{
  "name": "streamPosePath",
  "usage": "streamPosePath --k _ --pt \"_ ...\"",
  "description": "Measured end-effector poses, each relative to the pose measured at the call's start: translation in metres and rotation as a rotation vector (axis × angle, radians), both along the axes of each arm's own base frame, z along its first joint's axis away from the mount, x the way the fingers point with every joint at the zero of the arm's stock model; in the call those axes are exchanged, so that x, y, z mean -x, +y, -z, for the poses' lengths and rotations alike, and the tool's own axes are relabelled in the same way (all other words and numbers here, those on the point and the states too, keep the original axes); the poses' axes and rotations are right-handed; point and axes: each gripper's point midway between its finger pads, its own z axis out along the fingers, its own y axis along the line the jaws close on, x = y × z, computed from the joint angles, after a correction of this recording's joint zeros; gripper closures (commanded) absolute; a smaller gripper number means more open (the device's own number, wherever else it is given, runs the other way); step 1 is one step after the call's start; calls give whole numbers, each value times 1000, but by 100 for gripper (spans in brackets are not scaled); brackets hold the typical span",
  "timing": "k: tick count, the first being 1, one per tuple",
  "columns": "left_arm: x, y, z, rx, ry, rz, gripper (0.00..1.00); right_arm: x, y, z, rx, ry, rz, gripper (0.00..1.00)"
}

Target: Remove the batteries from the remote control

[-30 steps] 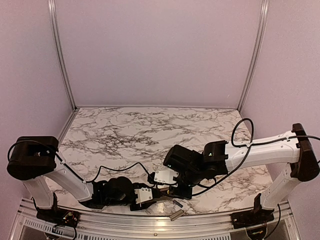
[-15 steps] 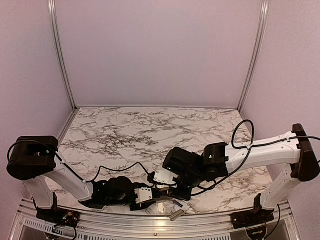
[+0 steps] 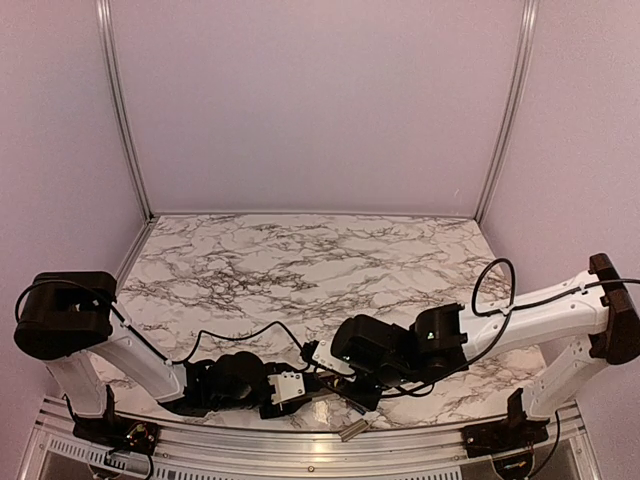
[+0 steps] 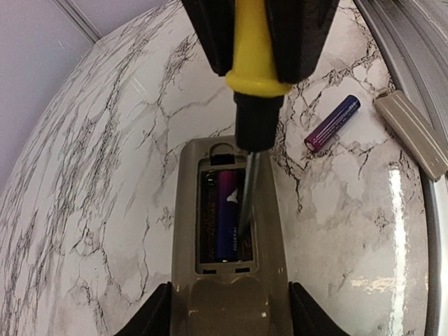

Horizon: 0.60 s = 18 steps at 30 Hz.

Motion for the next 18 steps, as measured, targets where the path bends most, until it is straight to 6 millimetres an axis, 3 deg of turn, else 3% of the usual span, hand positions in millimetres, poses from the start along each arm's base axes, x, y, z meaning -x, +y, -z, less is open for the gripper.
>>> streamPosePath --k 18 --pt "-10 3 -1 4 -4 -45 100 2 2 6 -70 -163 237 100"
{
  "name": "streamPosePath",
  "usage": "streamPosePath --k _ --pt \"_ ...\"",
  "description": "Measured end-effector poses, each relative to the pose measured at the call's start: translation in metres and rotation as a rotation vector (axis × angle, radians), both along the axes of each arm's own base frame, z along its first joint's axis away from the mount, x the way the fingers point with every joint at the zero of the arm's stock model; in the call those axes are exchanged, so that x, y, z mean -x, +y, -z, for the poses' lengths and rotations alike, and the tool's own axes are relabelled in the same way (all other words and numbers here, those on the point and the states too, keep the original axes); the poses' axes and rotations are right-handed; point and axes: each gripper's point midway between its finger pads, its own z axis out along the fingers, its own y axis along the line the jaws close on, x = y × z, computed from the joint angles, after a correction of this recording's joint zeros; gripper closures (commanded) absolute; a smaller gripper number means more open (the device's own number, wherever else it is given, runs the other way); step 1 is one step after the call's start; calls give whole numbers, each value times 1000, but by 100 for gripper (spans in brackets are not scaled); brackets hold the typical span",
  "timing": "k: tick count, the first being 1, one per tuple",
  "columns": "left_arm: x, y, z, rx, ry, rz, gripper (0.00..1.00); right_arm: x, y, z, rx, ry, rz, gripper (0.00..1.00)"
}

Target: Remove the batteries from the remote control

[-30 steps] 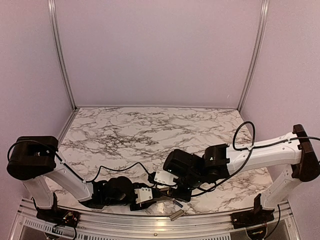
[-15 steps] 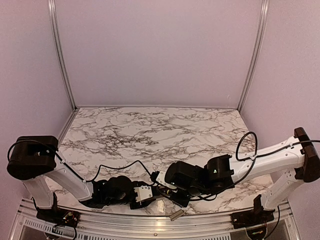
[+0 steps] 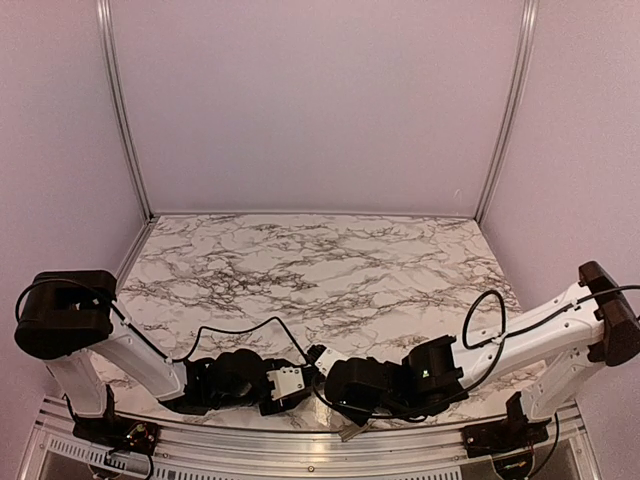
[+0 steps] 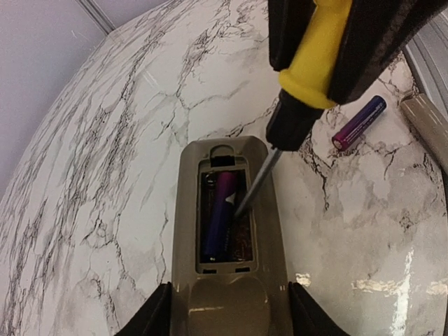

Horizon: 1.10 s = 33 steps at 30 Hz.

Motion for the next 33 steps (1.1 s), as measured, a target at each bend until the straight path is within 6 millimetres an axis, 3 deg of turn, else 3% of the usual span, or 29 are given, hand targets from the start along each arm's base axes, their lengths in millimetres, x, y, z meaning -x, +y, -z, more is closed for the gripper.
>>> streamPosePath --k 12,33 --pt "-4 2 0 9 21 -27 100 -9 -2 5 -38 -109 133 100" --pt "-10 5 1 12 28 -65 100 -14 1 10 -113 -135 180 100"
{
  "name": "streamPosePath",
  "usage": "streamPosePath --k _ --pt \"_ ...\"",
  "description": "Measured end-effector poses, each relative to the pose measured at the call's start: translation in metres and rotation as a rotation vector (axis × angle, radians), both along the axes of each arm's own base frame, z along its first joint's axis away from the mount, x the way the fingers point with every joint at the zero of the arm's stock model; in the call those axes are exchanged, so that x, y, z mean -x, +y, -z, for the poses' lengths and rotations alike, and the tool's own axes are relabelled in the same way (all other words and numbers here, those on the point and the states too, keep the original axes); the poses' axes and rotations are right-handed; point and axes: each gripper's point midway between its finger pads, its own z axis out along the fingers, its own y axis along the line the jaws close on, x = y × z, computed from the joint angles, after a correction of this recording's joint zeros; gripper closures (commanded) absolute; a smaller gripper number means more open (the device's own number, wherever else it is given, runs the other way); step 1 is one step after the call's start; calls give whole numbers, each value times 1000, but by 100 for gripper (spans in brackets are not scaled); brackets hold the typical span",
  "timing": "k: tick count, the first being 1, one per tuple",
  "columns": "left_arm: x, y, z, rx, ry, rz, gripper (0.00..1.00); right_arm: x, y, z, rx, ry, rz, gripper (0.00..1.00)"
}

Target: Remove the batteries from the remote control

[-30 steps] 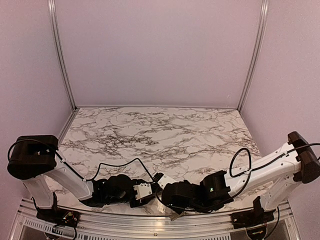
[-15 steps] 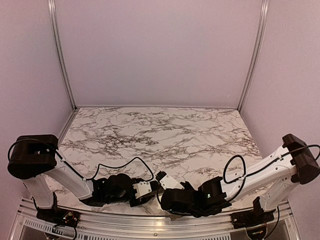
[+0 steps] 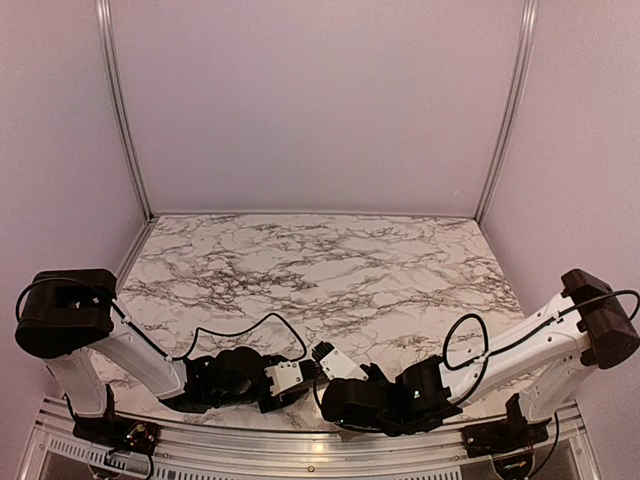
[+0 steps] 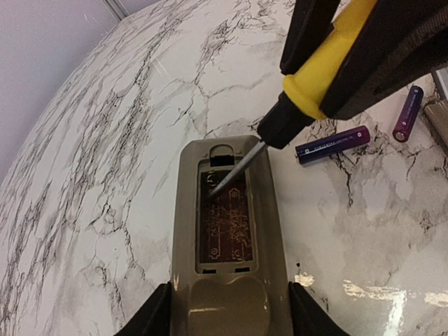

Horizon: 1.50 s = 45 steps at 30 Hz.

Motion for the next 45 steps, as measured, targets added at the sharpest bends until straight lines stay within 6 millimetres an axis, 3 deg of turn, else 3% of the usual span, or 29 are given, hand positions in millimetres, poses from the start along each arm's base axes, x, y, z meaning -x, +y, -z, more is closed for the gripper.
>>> streamPosePath --k 16,29,37,45 --pt "0 -1 -1 4 3 -4 100 1 -11 -8 -38 -3 -13 100" --pt "-5 -6 -15 61 20 -58 100 0 -18 -51 -236 -18 -23 100" --pt "-19 -2 -27 105 49 -183 100 -15 -34 -60 -272 -91 88 100" --pt "-33 20 -44 215 126 -443 100 -30 -50 -56 -273 -159 203 100"
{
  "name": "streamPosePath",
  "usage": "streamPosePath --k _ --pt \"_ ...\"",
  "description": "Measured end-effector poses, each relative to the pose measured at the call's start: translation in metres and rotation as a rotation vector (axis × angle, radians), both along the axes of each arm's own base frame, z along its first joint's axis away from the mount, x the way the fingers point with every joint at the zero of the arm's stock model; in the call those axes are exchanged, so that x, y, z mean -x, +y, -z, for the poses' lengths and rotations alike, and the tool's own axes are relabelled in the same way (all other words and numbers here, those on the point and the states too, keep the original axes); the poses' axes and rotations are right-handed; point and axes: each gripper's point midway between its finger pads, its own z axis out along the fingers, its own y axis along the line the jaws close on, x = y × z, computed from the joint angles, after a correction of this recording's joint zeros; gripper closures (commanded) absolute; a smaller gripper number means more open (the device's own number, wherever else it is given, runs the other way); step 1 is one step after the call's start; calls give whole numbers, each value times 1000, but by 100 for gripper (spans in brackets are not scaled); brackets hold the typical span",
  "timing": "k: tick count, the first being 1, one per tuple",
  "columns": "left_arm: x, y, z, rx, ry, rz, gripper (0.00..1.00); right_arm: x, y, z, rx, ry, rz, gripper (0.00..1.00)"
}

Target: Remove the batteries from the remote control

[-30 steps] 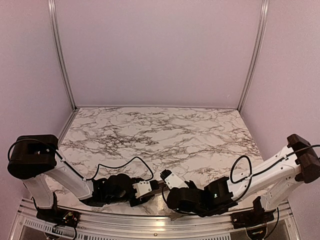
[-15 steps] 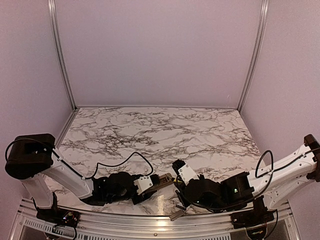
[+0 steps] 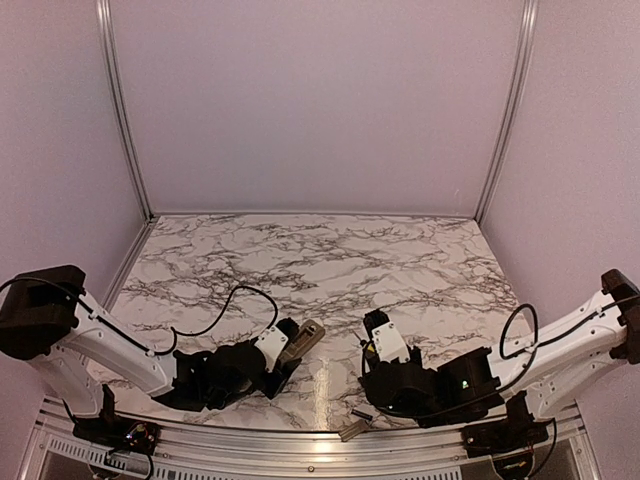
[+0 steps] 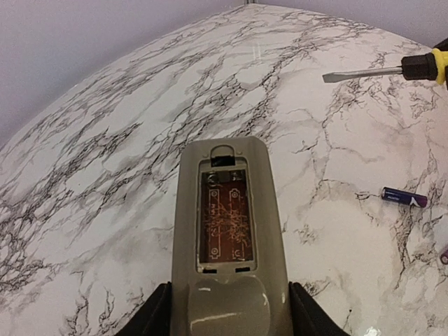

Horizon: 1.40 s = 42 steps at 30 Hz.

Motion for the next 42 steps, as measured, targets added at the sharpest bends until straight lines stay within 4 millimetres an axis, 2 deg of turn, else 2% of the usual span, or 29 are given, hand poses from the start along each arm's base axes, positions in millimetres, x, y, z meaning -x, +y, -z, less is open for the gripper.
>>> streamPosePath --k 10,17,24,27,29,33,36,38,42 --pt "7 34 14 81 111 -282 100 -7 -24 17 -7 -14 94 100" --pt "14 51 22 149 153 -413 100 -9 -51 45 19 8 133 100" --pt "20 63 33 182 181 -488 92 -4 -77 72 -2 69 152 100" --pt "22 67 39 187 191 -508 85 0 -84 83 -22 98 154 100" --pt "24 69 42 191 198 -518 77 1 -87 88 -37 113 158 100" --pt "29 71 47 196 210 -527 64 1 -86 89 -95 123 172 100" --pt "31 72 48 202 216 -532 48 1 -86 90 -133 130 181 100" --pt "33 73 49 204 216 -536 33 1 -85 91 -152 133 186 100" --pt "35 76 49 205 207 -544 22 1 -83 93 -173 139 194 100"
